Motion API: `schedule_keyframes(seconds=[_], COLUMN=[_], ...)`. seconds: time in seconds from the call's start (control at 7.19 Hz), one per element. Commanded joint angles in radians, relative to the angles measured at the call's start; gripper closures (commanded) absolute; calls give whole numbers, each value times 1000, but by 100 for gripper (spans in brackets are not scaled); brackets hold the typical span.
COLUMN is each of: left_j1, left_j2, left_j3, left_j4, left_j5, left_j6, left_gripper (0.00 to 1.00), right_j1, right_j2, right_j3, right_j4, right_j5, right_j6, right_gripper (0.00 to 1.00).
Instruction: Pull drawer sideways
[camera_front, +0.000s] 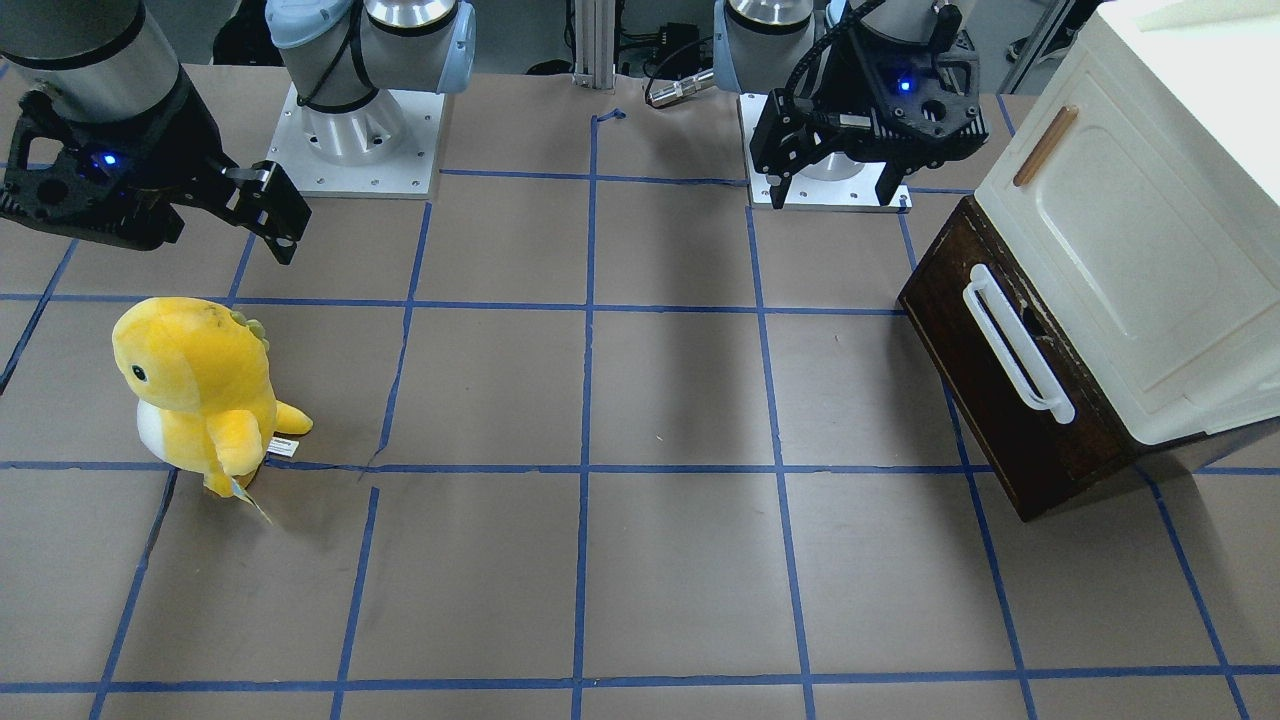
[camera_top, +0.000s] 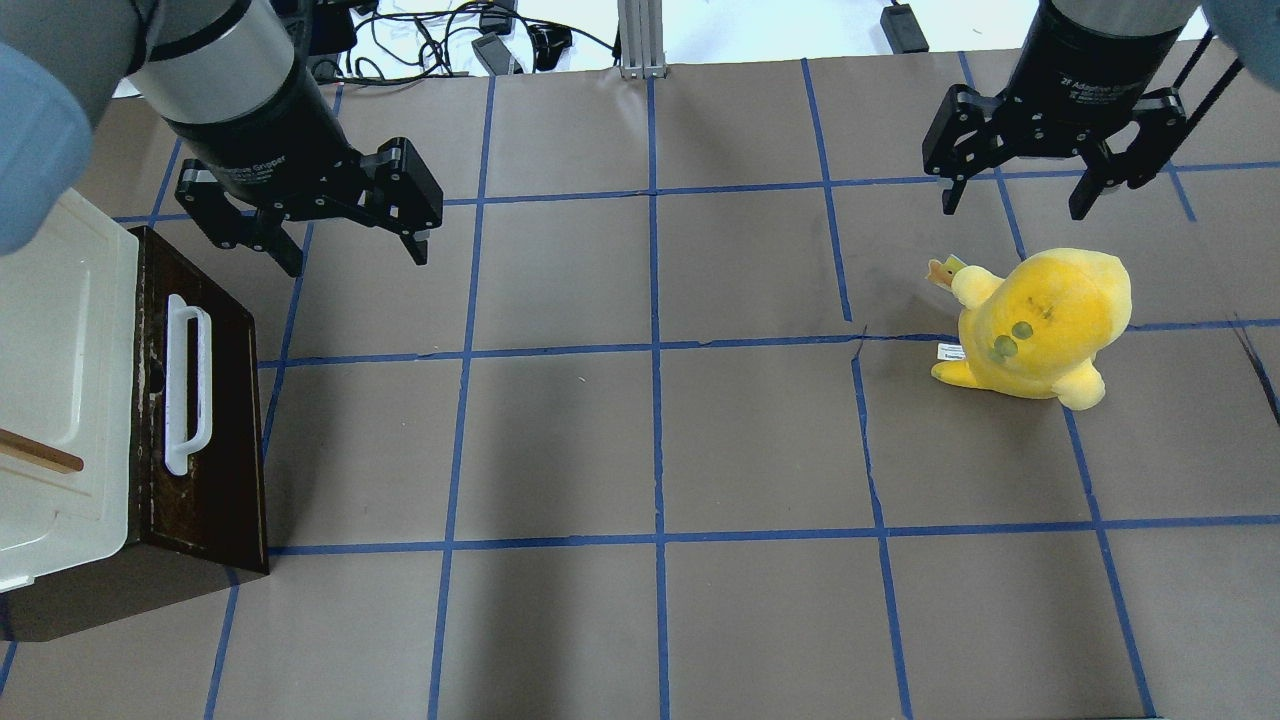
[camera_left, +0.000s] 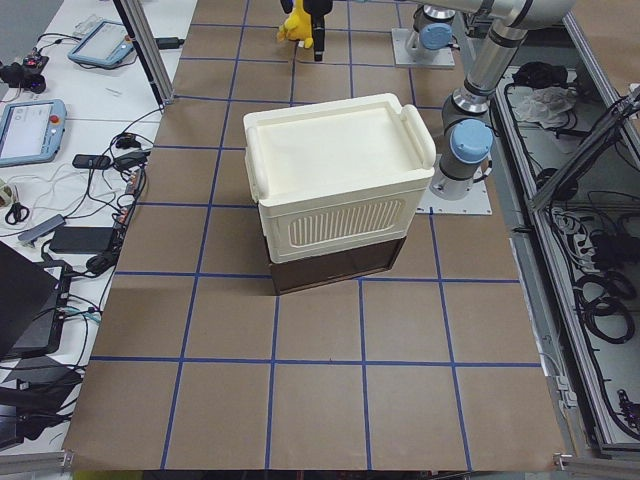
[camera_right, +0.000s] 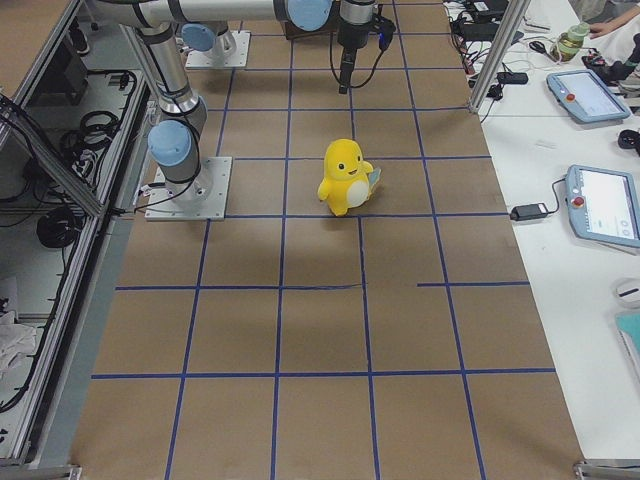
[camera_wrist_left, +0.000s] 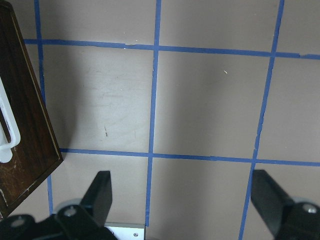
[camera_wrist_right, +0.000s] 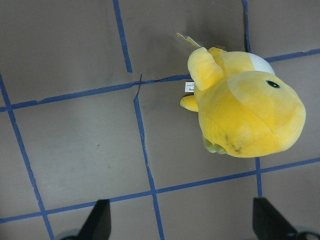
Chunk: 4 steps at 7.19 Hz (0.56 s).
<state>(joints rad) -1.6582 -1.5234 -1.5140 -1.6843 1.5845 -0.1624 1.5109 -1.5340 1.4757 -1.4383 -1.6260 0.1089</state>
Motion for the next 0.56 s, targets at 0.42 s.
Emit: schedule_keyframes(seconds=[0.42], left_j1=[0], left_j2=[0], left_j3=[0], left_j4=[0], left_j5=[-1], left_j6=[0], left_gripper=[0], right_j1=[0], right_j2=[0], right_j3=[0], right_j4=[-1], right_j5=[0], right_j6=[0], right_gripper=[0])
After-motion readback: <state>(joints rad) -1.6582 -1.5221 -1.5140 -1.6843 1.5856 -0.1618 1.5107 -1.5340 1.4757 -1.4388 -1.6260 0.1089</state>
